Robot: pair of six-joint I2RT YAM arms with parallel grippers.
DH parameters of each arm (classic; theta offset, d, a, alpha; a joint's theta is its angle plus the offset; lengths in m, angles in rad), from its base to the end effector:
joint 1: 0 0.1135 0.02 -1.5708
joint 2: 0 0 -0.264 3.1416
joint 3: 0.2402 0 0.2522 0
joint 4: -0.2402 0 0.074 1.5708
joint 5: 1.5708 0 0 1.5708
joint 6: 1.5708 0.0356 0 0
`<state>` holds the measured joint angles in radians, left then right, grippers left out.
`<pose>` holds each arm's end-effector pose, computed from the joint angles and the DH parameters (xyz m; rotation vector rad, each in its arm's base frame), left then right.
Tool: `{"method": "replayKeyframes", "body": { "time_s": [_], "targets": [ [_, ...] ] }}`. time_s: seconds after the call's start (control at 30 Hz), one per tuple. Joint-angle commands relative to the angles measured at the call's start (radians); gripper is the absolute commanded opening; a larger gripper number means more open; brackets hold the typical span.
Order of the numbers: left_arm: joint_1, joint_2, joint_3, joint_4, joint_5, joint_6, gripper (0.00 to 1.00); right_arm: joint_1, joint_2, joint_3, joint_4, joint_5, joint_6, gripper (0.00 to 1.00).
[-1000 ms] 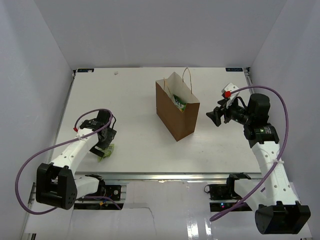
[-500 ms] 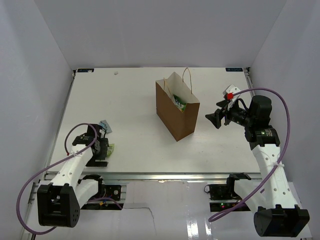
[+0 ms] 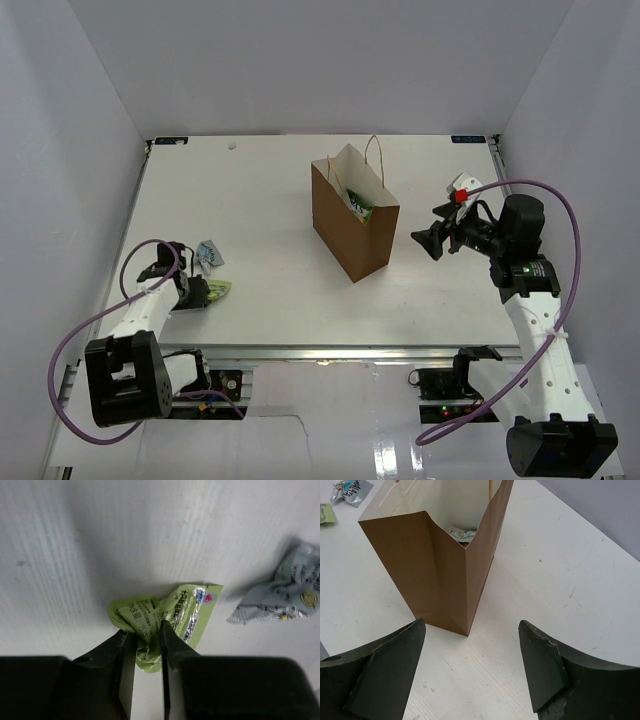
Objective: Place the snacks into the paper bag
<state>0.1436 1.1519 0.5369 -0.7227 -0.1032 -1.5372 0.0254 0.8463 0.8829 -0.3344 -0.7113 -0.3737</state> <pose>0.1703 0.0283 0.1559 -2.1684 1.9186 -0.1029 0.1835 0.0279 0.3505 -0.8176 1.6196 0.4160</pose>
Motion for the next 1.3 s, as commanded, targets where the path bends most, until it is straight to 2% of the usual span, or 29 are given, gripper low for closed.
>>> {"method": "replayKeyframes", "body": {
  "time_s": [0.0, 0.1, 0.2, 0.23, 0.3, 0.4, 0.47, 0.5, 0.57, 0.6, 0.7, 0.73, 0.8, 0.83, 0.93, 1.17, 1.27],
  "targets": [
    [0.01, -0.012, -0.028, 0.074, 0.026, 0.084, 0.25, -0.012, -0.018, -0.009, 0.029, -0.013, 0.009, 0.81],
    [0.01, -0.032, 0.009, 0.092, 0.063, 0.173, 0.12, -0.013, -0.013, -0.007, 0.029, -0.019, 0.009, 0.81],
    [0.008, -0.07, 0.078, 0.123, 0.105, 0.293, 0.06, -0.015, -0.004, -0.005, 0.032, -0.025, 0.009, 0.81],
    [0.008, -0.086, 0.095, 0.153, 0.182, 0.325, 0.03, -0.013, -0.003, -0.004, 0.032, -0.027, 0.009, 0.81],
    [-0.008, -0.136, 0.167, 0.172, 0.233, 0.362, 0.02, -0.013, 0.008, 0.001, 0.034, -0.027, 0.009, 0.81],
    [-0.064, -0.196, 0.291, 0.308, 0.379, 0.431, 0.0, -0.042, 0.028, 0.01, 0.035, -0.025, 0.009, 0.81],
    [-0.117, -0.198, 0.359, 0.38, 0.411, 0.446, 0.0, -0.044, 0.039, 0.011, 0.041, -0.03, 0.009, 0.81],
    [-0.206, -0.173, 0.436, 0.413, 0.419, 0.462, 0.0, -0.045, 0.043, 0.011, 0.054, -0.033, 0.019, 0.81],
    [-0.295, -0.112, 0.539, 0.431, 0.415, 0.486, 0.0, -0.047, 0.056, 0.008, 0.07, -0.042, 0.035, 0.81],
    [-0.391, -0.072, 0.649, 0.433, 0.412, 0.502, 0.0, -0.05, 0.059, 0.007, 0.087, -0.046, 0.041, 0.81],
    [-0.572, 0.086, 0.808, 0.43, 0.37, 0.581, 0.0, -0.056, 0.066, 0.01, 0.103, -0.054, 0.056, 0.81],
    [-0.604, 0.153, 0.906, 0.424, 0.359, 0.604, 0.0, -0.056, 0.065, 0.01, 0.103, -0.054, 0.056, 0.81],
    [-0.677, 0.212, 0.994, 0.405, 0.323, 0.673, 0.0, -0.058, 0.062, 0.01, 0.101, -0.05, 0.055, 0.81],
    [-0.691, 0.265, 1.07, 0.388, 0.315, 0.693, 0.0, -0.058, 0.057, 0.008, 0.1, -0.047, 0.05, 0.81],
    [-0.731, 0.331, 1.175, 0.371, 0.31, 0.738, 0.0, -0.061, 0.047, -0.001, 0.098, -0.05, 0.05, 0.81],
    [-0.788, 0.489, 1.282, 0.339, 0.277, 0.799, 0.0, -0.07, 0.028, -0.021, 0.103, -0.056, 0.058, 0.81],
    [-0.788, 0.526, 1.281, 0.312, 0.249, 0.813, 0.01, -0.078, 0.022, -0.022, 0.103, -0.054, 0.056, 0.81]
  ]
}}
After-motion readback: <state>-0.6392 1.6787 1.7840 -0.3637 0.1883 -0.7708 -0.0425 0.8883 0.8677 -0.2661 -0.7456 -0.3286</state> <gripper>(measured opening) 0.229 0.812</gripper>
